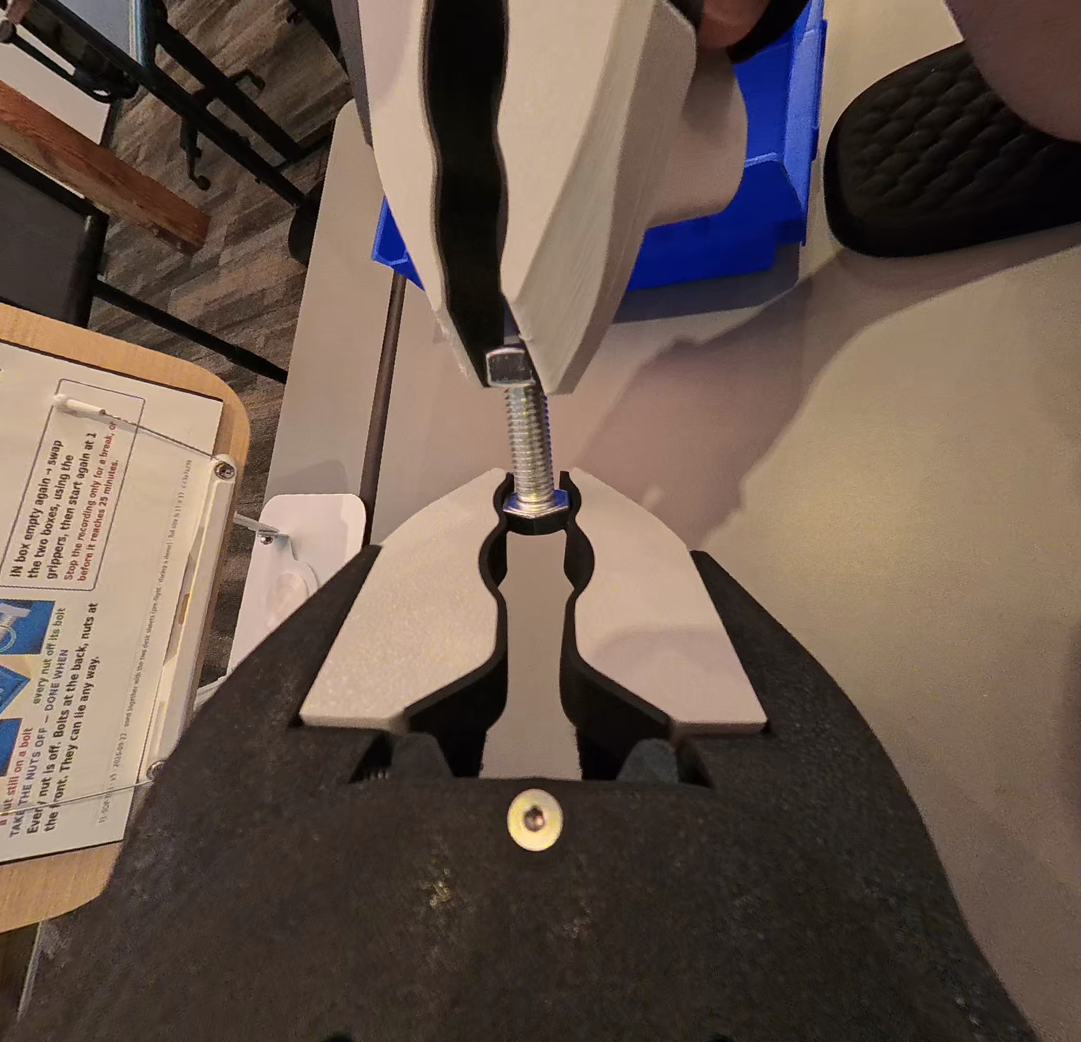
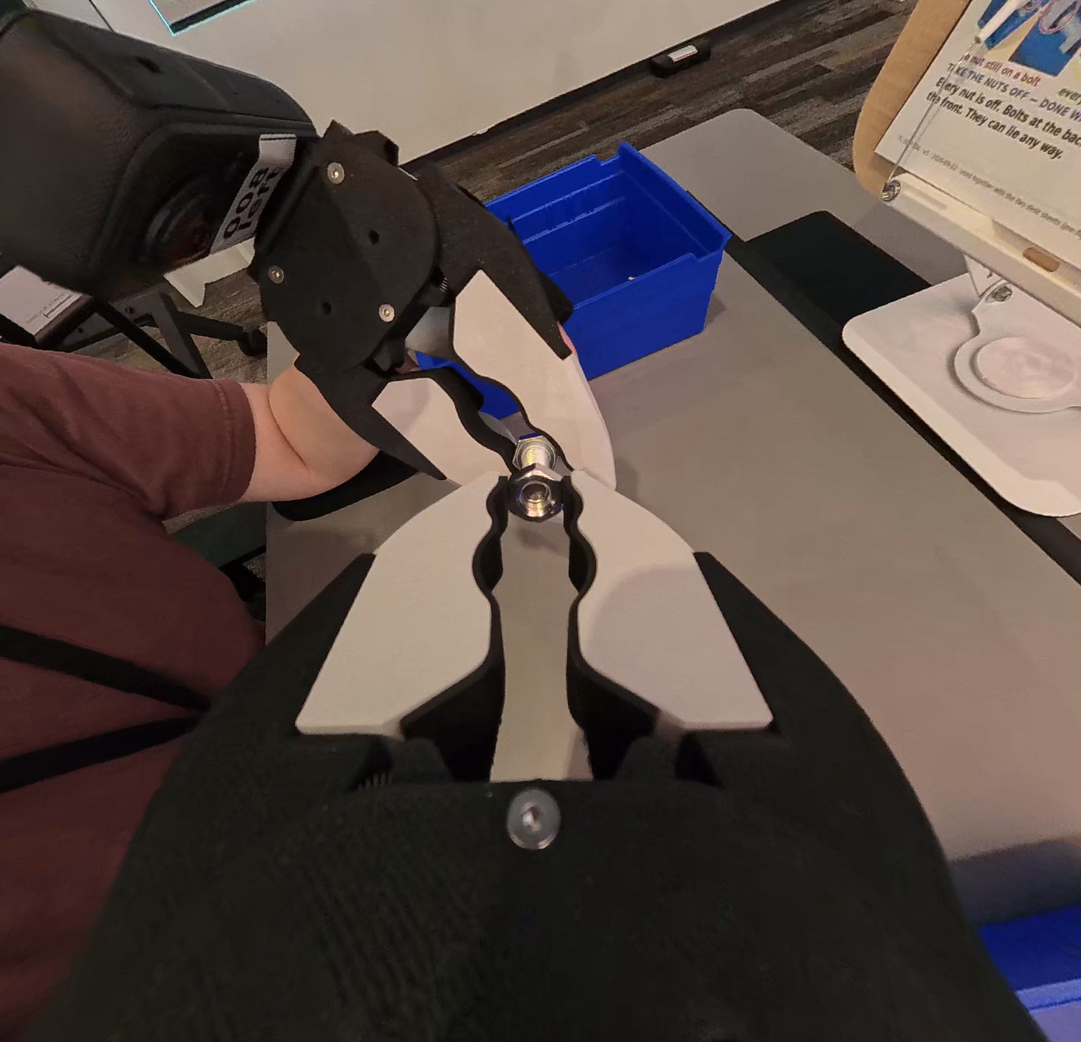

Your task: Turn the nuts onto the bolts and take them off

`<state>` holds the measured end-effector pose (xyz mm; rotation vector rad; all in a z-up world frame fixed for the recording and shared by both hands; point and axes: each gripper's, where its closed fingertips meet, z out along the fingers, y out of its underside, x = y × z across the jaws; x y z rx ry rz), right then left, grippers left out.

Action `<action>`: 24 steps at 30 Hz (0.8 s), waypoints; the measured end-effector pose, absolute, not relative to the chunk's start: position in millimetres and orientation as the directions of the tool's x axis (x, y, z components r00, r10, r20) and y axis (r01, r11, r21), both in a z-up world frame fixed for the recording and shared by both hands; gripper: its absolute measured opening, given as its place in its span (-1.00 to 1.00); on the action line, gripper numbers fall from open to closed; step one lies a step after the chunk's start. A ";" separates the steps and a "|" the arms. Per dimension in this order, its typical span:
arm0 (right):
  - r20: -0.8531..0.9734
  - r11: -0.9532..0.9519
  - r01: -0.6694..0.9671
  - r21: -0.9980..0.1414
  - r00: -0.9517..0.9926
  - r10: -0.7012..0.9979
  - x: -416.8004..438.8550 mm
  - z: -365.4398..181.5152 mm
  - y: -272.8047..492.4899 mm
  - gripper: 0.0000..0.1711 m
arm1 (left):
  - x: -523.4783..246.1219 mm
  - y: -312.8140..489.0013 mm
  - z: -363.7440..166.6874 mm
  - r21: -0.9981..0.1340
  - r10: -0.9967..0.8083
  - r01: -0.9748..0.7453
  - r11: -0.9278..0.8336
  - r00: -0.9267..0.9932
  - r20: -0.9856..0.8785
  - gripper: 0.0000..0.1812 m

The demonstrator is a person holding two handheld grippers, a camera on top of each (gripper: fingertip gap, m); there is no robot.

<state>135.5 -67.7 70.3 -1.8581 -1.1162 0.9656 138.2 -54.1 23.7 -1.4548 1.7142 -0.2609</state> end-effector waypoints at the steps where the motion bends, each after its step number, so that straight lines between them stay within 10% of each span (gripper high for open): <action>1: -0.223 -0.340 0.353 -0.872 0.332 0.916 135.6 70.0 -68.2 -0.79 | 138.4 -54.5 23.7 -0.640 -0.889 -0.707 0.300 0.037 -0.456 -0.85; 12: -0.031 -0.141 0.345 -0.928 0.305 0.952 143.3 90.6 -68.9 -0.56 | 135.8 -56.0 32.6 -0.715 -0.923 -0.643 0.274 0.035 -0.384 -0.84; 24: 0.298 0.302 -0.045 -0.952 0.076 0.952 121.7 150.2 -118.7 -0.32 | 149.1 -111.7 90.1 -0.958 -0.960 -0.188 0.217 -0.219 -0.175 -0.85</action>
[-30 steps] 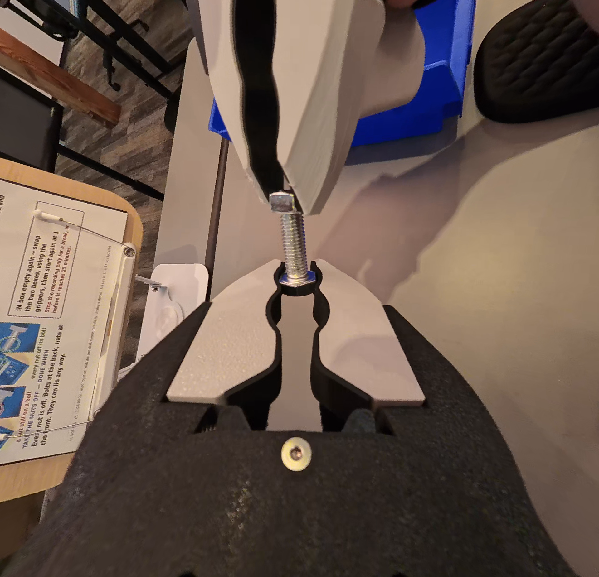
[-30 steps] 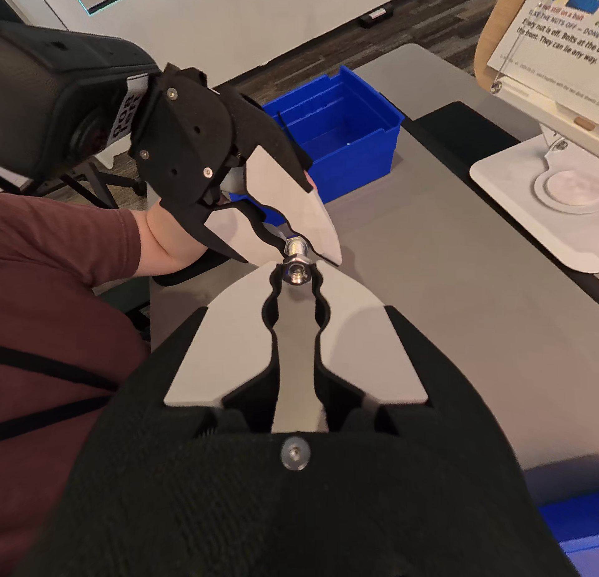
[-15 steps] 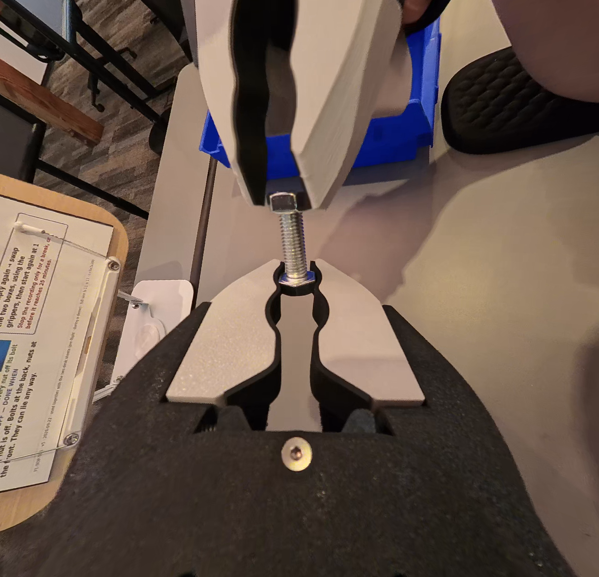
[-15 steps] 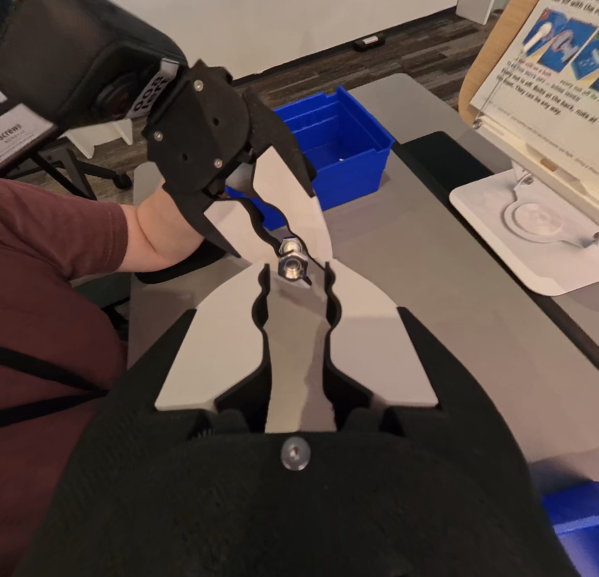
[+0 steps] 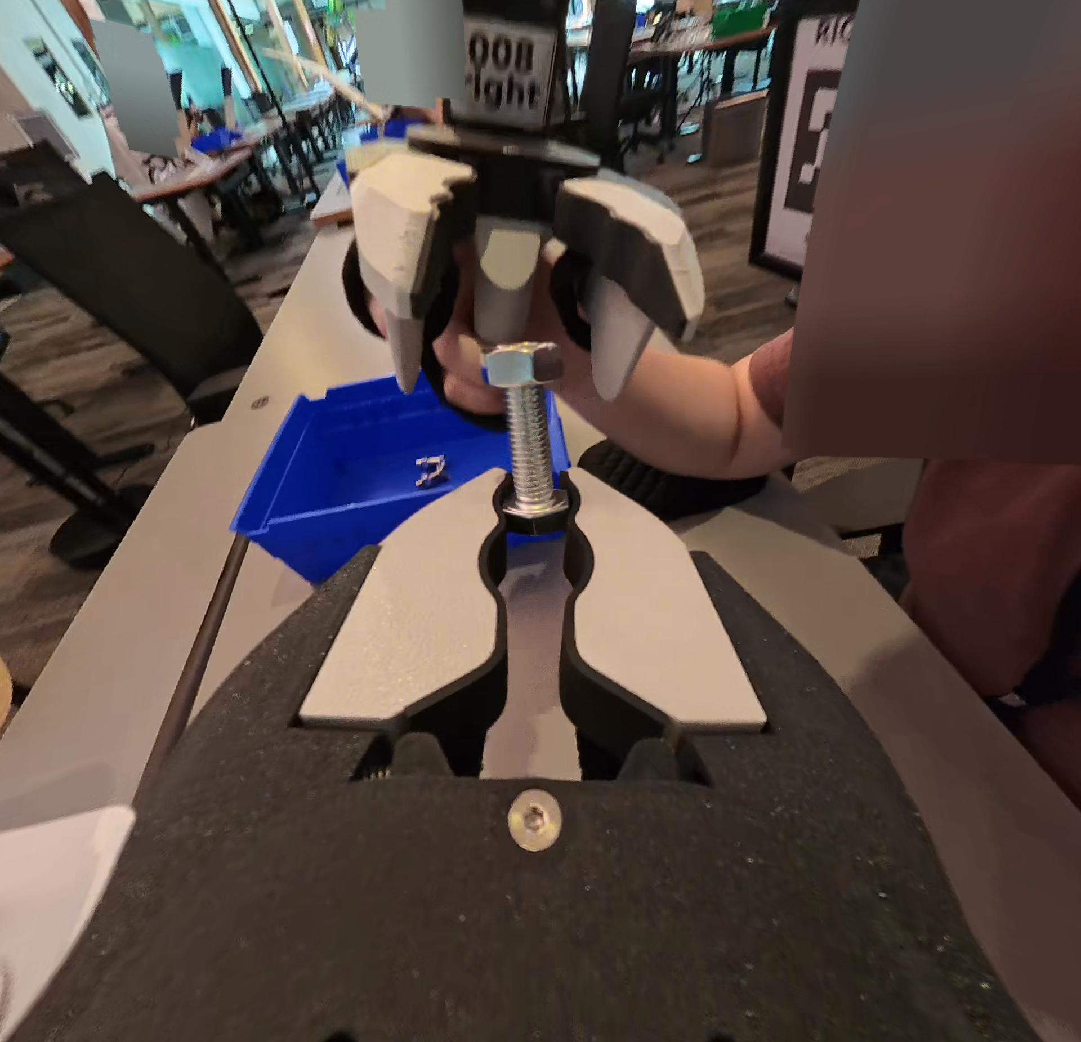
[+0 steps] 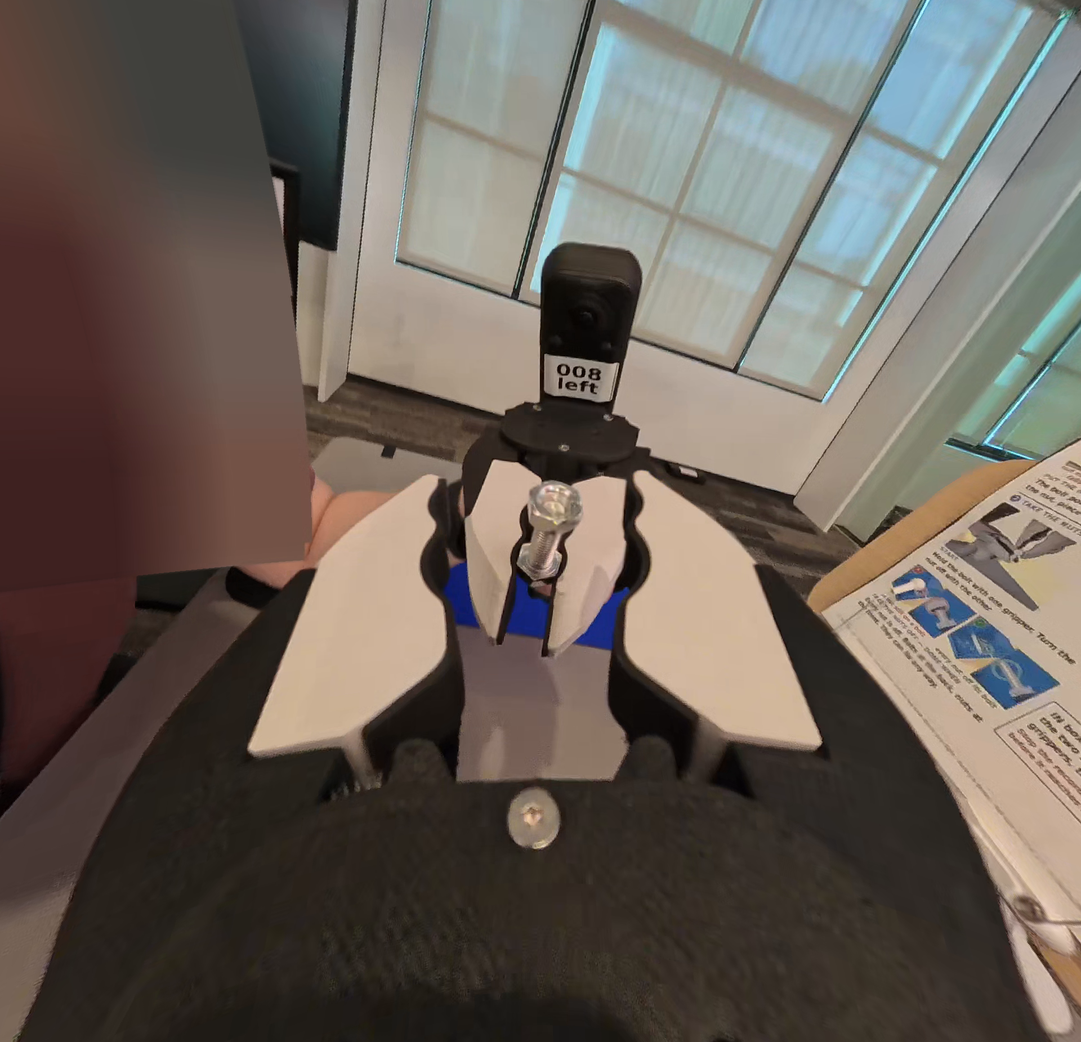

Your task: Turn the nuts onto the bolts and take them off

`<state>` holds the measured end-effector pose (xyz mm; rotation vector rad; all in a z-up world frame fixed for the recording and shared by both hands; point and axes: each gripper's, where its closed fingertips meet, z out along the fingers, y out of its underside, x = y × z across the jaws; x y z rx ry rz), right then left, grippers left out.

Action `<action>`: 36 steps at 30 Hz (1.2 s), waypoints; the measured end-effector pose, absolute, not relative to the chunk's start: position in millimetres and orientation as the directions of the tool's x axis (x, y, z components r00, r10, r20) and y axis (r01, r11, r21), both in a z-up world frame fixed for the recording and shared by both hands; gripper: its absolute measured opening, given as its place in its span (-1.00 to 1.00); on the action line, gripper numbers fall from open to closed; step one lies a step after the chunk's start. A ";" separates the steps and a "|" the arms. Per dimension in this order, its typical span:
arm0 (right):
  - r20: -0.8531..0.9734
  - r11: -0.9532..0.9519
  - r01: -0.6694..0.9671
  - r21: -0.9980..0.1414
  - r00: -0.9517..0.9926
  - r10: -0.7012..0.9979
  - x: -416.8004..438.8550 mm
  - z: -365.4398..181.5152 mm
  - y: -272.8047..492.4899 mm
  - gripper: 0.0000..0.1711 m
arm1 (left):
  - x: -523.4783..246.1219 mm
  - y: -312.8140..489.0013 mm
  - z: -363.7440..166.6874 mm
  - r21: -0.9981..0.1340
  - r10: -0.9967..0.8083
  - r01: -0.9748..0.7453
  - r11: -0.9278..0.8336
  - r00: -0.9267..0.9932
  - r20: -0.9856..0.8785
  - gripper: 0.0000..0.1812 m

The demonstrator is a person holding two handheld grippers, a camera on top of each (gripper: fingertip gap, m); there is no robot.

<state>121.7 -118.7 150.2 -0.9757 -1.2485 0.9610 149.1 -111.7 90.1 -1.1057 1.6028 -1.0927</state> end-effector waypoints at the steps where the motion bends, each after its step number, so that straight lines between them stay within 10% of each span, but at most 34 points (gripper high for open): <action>1: 0.291 0.296 -0.065 -0.953 0.083 0.953 119.4 151.8 -118.6 -0.27 | 149.5 -114.4 94.3 -0.964 -0.957 -0.155 0.216 -0.229 -0.178 -0.85; 36: 0.295 0.304 -0.032 -0.952 0.171 0.940 111.8 154.7 -114.8 -0.09 | 130.4 -80.9 125.5 -0.996 -0.995 -0.020 0.086 -0.059 -0.084 -0.85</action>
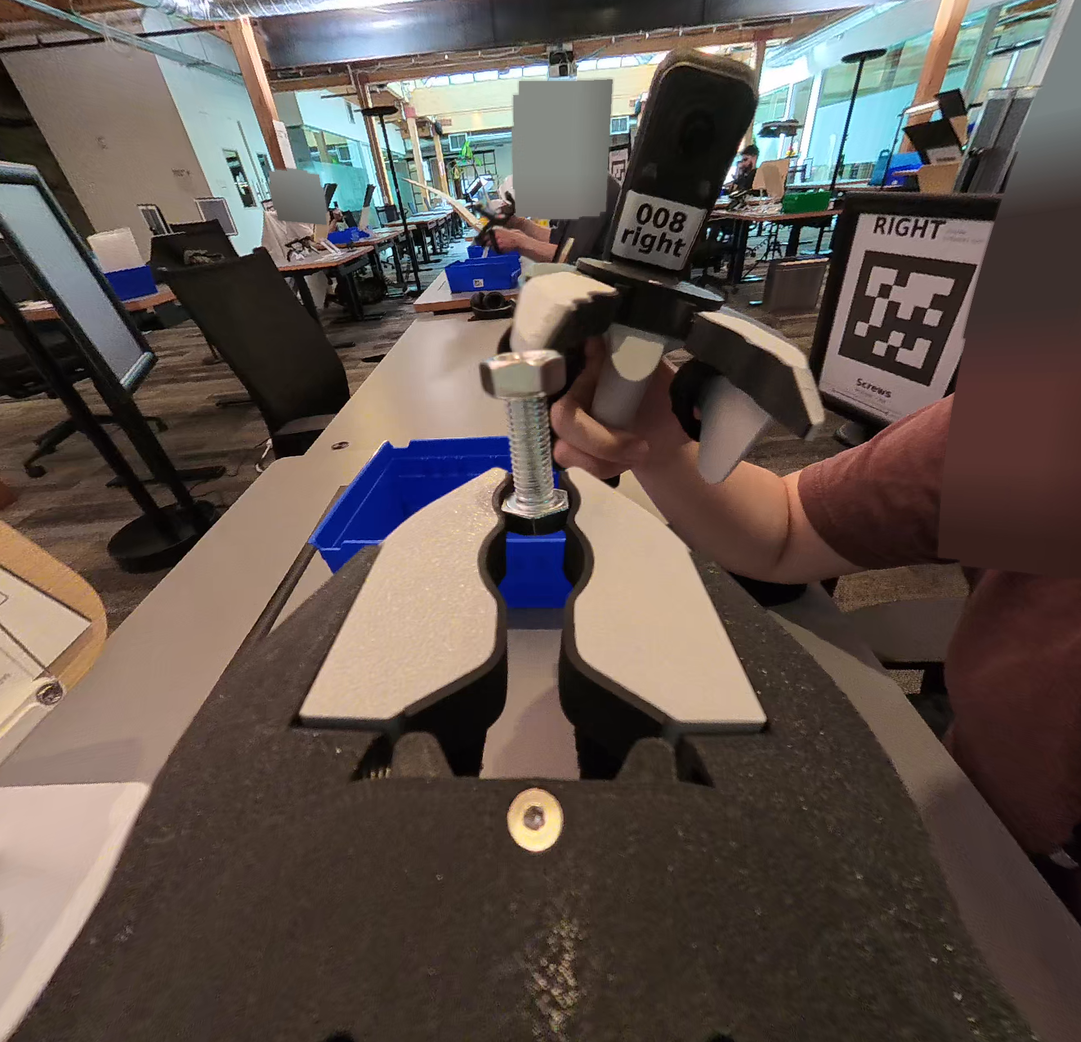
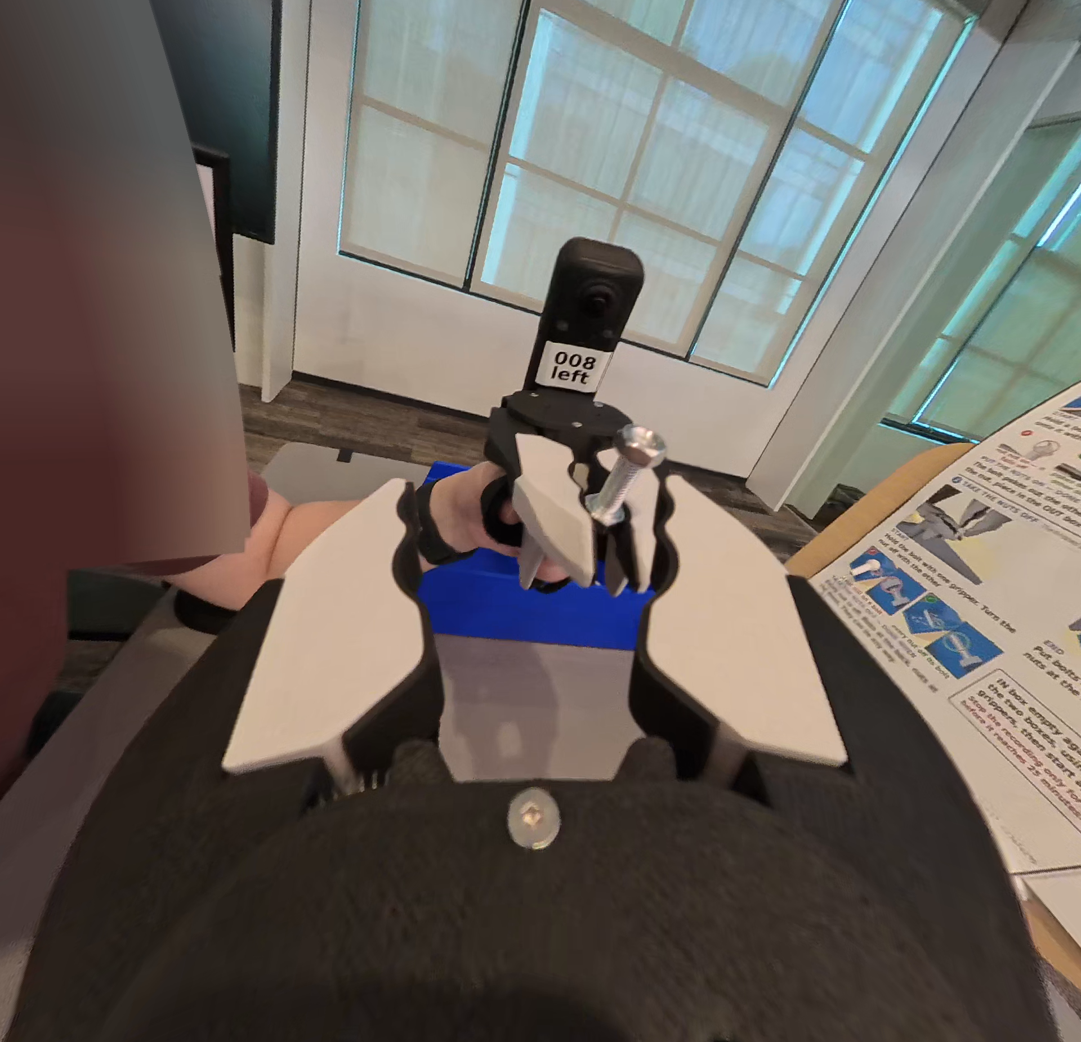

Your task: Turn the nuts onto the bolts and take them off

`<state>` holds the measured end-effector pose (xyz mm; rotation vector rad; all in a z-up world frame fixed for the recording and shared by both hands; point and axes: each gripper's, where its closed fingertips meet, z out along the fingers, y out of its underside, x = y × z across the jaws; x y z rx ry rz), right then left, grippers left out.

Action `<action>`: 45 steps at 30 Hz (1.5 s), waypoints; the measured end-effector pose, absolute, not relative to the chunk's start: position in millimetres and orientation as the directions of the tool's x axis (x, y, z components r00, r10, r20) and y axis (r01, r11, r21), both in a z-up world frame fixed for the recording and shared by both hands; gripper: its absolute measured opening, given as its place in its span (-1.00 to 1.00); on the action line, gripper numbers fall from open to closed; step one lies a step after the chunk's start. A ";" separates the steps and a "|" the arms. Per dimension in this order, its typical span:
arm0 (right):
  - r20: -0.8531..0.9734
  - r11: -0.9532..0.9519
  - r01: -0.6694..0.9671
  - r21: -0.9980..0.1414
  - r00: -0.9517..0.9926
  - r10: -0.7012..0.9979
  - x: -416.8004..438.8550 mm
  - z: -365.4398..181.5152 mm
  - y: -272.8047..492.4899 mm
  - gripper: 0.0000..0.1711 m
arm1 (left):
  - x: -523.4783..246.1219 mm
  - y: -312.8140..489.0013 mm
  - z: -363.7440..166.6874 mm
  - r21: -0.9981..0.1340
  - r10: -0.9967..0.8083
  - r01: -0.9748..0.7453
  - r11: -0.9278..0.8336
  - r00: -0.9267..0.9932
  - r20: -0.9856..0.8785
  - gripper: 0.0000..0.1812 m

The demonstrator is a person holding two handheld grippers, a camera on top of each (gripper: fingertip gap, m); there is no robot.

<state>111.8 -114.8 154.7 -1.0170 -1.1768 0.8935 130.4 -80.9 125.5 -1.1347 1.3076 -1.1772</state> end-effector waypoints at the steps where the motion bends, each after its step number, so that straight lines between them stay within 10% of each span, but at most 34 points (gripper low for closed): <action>1: 0.293 0.306 -0.045 -0.951 0.178 0.939 110.5 155.8 -114.0 -0.08 | 133.3 -84.3 124.0 -0.996 -0.994 -0.027 0.090 -0.071 -0.088 -0.85; 22: 0.216 0.225 -0.040 -0.974 0.155 0.964 102.2 150.4 -111.9 -0.01 | 152.3 -89.7 110.4 -0.989 -0.992 -0.089 0.115 -0.055 -0.110 -0.85; 25: 0.223 0.225 0.002 -0.974 0.140 0.965 114.0 151.5 -115.5 -0.24 | 139.8 -74.7 122.1 -0.998 -0.998 -0.031 0.060 -0.001 -0.060 -0.85; 35: 0.214 0.224 -0.045 -0.973 0.166 0.963 98.4 149.8 -111.7 0.06 | 150.3 -87.4 115.1 -0.991 -0.994 -0.074 0.108 -0.030 -0.106 -0.85; 38: 0.255 0.257 0.006 -0.966 0.140 0.957 108.2 149.3 -118.0 -0.30 | 140.0 -73.7 124.1 -0.997 -0.997 -0.027 0.069 0.024 -0.069 -0.85; 45: 0.235 0.251 -0.042 -0.967 0.239 0.942 111.6 160.1 -107.6 -0.08 | 134.9 -79.1 127.9 -0.997 -0.997 -0.025 0.076 -0.007 -0.076 -0.85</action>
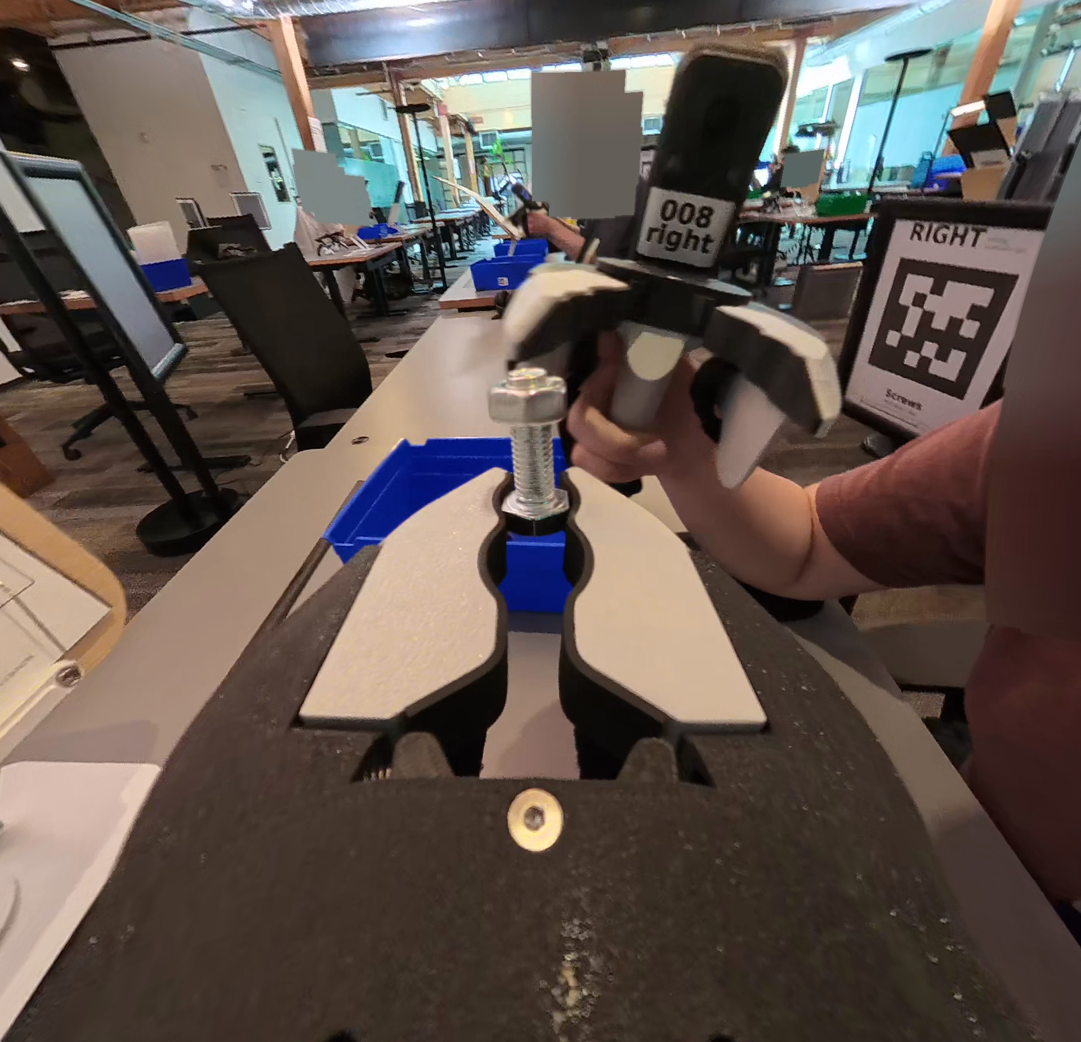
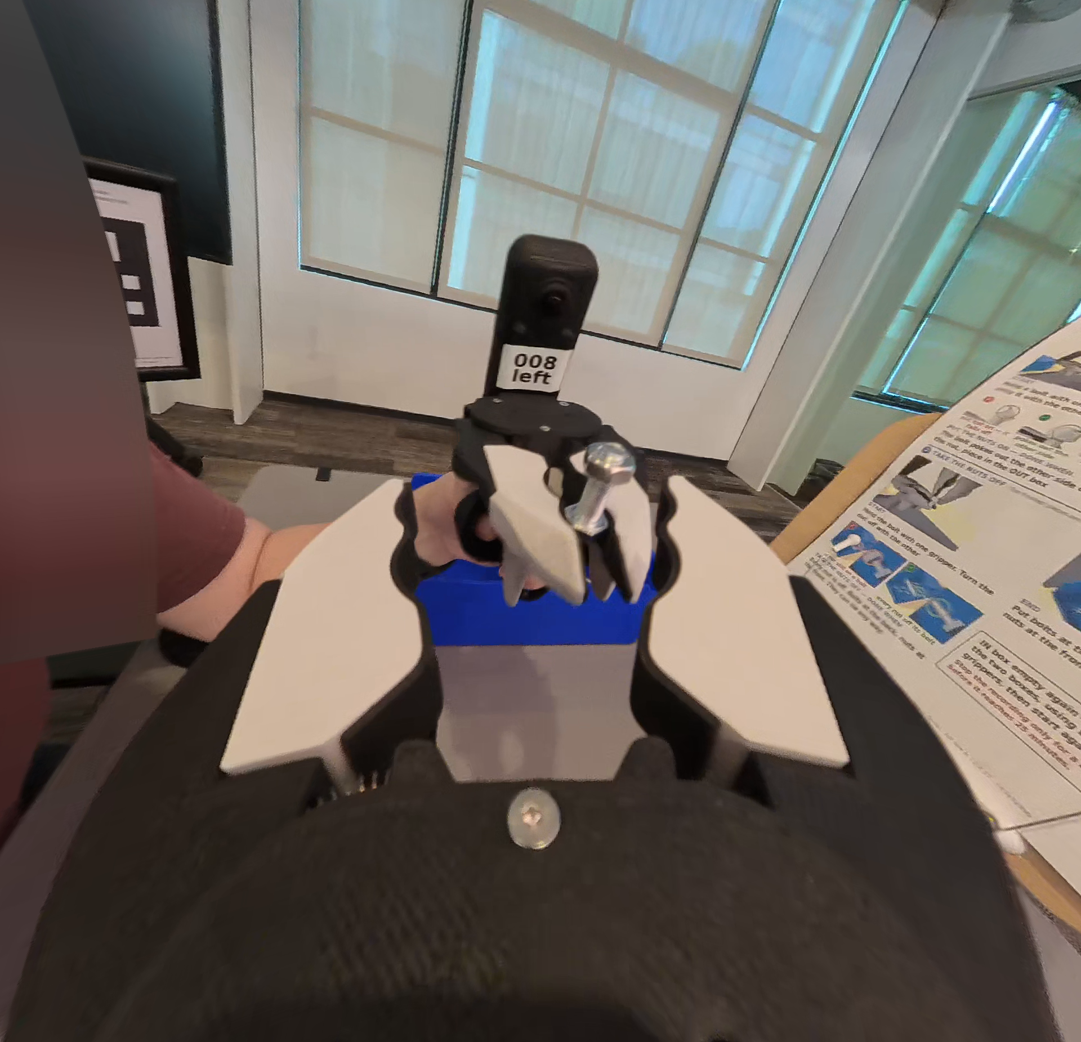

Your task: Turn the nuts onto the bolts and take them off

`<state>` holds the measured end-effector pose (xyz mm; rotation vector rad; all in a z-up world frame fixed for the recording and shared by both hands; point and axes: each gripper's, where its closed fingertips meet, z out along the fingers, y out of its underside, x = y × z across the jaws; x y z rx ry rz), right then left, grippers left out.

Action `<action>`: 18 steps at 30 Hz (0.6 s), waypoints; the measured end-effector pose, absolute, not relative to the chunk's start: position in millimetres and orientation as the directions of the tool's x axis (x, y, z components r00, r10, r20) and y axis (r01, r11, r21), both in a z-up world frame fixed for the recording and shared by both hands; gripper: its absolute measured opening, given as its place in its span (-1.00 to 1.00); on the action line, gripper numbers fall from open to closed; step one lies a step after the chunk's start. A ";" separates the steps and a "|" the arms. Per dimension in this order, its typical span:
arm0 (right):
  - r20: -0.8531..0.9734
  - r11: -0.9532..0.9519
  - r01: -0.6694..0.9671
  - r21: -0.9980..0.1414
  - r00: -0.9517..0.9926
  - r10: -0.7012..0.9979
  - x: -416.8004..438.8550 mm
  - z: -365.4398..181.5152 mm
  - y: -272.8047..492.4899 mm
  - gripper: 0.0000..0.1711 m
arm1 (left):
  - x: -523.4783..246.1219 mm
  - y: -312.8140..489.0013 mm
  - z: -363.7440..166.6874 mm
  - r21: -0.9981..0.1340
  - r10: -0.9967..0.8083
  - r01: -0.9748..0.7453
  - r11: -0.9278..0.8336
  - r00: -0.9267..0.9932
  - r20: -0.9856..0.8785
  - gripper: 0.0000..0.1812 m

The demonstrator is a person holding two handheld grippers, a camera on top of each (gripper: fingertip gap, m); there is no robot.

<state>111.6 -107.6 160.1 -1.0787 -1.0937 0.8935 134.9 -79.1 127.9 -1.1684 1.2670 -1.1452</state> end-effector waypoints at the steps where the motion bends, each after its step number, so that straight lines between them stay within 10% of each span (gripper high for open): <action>1: 0.231 0.249 -0.050 -0.967 0.241 0.943 108.3 158.5 -106.0 -0.06 | 139.4 -83.4 124.9 -0.995 -0.996 -0.041 0.091 -0.018 -0.091 -0.85; 6: 0.171 0.183 -0.042 -0.982 0.197 0.965 95.0 147.6 -106.7 -0.01 | 149.6 -82.4 113.4 -0.989 -0.993 -0.092 0.115 0.001 -0.115 -0.85; 9: 0.187 0.190 -0.031 -0.981 0.099 0.977 102.7 151.7 -125.9 -0.36 | 135.1 -61.6 122.9 -0.997 -0.994 -0.050 0.059 0.091 -0.063 -0.85; 18: 0.201 0.205 0.005 -0.979 0.212 0.956 101.8 145.8 -105.0 -0.22 | 134.8 -71.8 124.8 -0.999 -1.000 -0.038 0.021 0.015 -0.022 -0.85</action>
